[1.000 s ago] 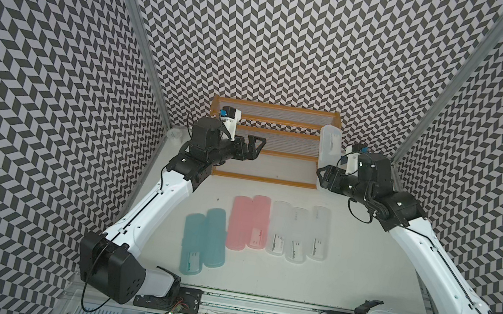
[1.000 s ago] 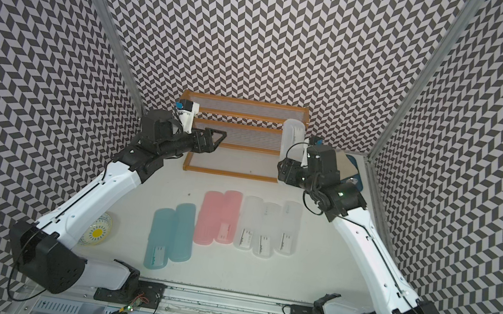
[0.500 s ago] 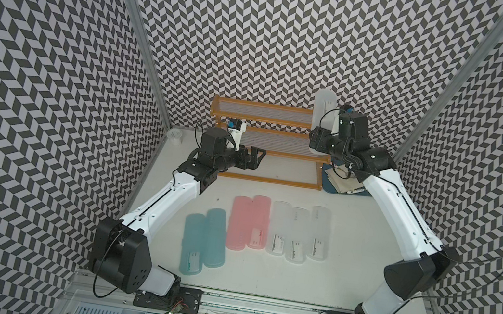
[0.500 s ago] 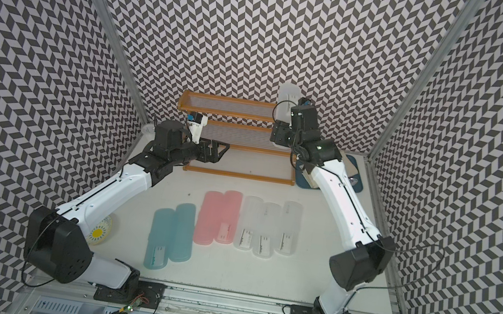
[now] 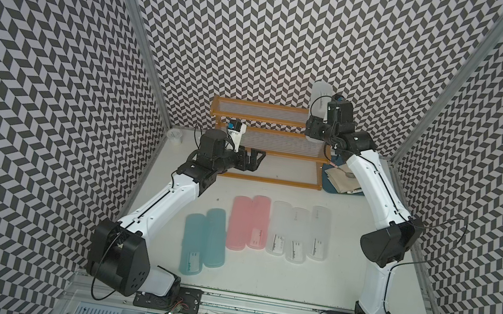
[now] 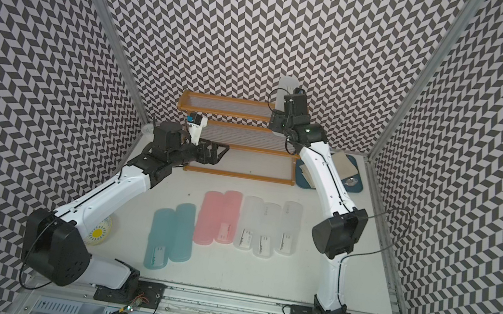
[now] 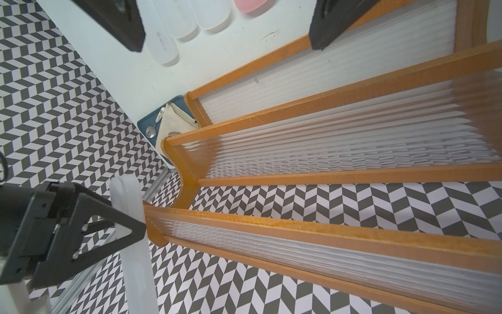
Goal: Place the pencil cases on the shelf according to color
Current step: Place the pencil case on the shelf.
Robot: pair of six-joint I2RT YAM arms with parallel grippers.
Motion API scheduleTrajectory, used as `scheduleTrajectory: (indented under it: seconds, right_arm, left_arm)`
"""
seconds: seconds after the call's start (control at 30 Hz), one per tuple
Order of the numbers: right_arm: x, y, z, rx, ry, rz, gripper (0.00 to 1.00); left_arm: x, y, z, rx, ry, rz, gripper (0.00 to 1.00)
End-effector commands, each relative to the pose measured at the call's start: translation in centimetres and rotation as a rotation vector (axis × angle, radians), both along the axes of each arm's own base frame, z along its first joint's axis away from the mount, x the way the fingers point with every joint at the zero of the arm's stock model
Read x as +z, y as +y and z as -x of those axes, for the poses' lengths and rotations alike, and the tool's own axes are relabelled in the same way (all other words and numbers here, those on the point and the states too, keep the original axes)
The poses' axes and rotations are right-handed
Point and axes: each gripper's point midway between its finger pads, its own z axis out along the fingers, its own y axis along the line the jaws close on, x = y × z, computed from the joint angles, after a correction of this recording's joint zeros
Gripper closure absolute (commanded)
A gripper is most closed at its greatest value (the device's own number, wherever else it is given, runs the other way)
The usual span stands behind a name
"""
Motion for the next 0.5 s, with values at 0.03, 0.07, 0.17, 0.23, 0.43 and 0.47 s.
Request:
scheduleTrajectory:
  seconds: [0.03,0.07,0.17,0.23,0.43,0.47]
  right_arm:
    - [1.3,-1.1,-1.2,-0.028,-0.055,-0.004,0.22]
    - [0.8,-1.2,-1.5,-0.025,-0.044,-0.008,0.21]
    - [-0.1,-1.7,-2.1,-0.019,-0.023,-0.015,0.21]
    - [-0.3,-2.1,-2.3,-0.023,-0.016,-0.016,0.20]
    - [-0.3,-2.8,-2.3,-0.010,-0.007,-0.026,0.14]
    - [-0.3,-2.8,-2.4,-0.006,-0.006,-0.032,0.14]
  left_arm:
    - [1.2,0.0,0.8,-0.014,-0.038,0.013,0.00]
    - [1.2,0.0,0.8,-0.014,-0.038,0.015,0.00]
    - [1.2,0.0,0.9,-0.014,-0.041,0.015,0.00]
    - [0.9,0.1,1.0,-0.011,-0.040,0.007,0.01]
    - [0.4,-0.1,0.8,-0.014,-0.032,0.004,0.00]
    - [0.2,-0.1,0.8,-0.018,-0.027,0.003,0.00]
